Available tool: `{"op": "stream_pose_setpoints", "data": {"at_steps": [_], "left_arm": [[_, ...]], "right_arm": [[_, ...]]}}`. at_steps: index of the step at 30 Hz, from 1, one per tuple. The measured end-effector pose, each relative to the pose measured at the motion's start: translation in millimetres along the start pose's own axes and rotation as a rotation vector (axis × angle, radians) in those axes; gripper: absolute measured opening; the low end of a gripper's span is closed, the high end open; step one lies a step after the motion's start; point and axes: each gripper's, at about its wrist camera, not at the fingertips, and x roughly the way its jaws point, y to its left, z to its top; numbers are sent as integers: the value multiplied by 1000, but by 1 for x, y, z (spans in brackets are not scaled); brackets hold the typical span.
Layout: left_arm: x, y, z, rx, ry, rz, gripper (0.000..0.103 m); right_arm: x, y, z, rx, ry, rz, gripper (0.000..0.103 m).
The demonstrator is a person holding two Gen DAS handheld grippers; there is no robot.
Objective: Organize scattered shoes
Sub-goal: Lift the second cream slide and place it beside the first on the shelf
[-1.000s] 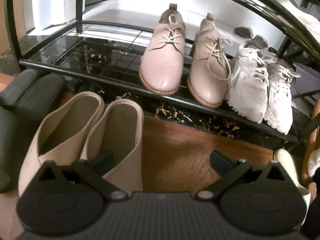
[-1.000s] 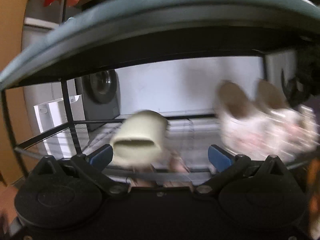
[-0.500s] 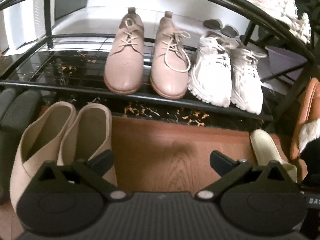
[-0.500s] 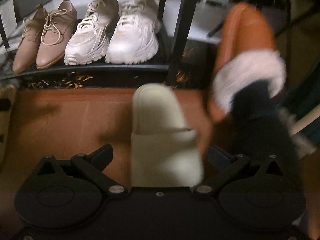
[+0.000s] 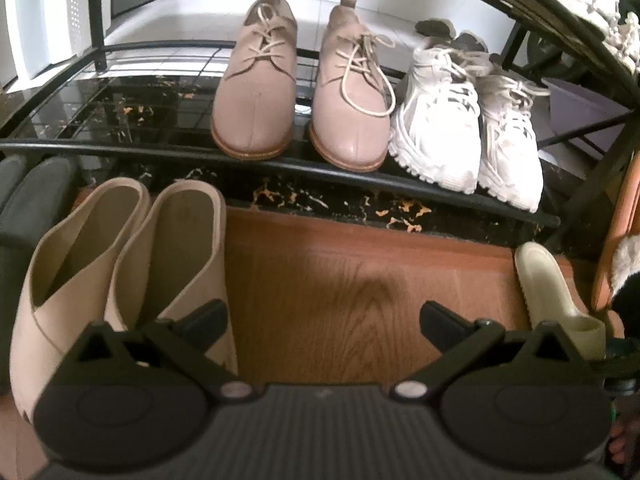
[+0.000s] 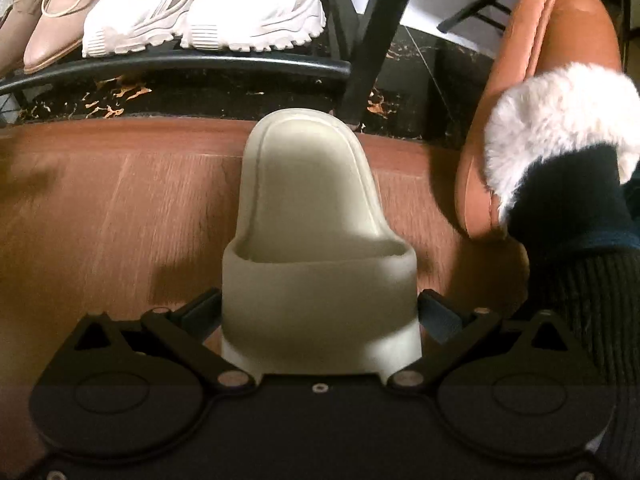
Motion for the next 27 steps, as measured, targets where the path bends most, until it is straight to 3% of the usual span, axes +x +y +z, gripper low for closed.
{"op": "stream_pose_setpoints", "data": {"at_steps": [3, 12, 16, 18, 21, 27], "left_arm": [[-2, 1, 0, -2, -8, 1, 102], [-6, 4, 3, -23, -9, 11, 102], [-12, 6, 6, -50, -31, 11, 102], [-15, 8, 7, -62, -36, 11, 102], [-16, 9, 8, -76, -34, 9, 102], [-17, 12, 9, -88, -40, 3, 102]], "right_arm": [[-14, 1, -1, 41, -46, 49, 99], [-108, -2, -20, 356, -137, 429, 99], [-170, 15, -26, 356, -242, 540, 99], [-199, 22, -16, 328, -329, 582, 99], [-222, 28, 7, 337, -392, 653, 99], [-237, 72, 103, 70, -589, 492, 99]]}}
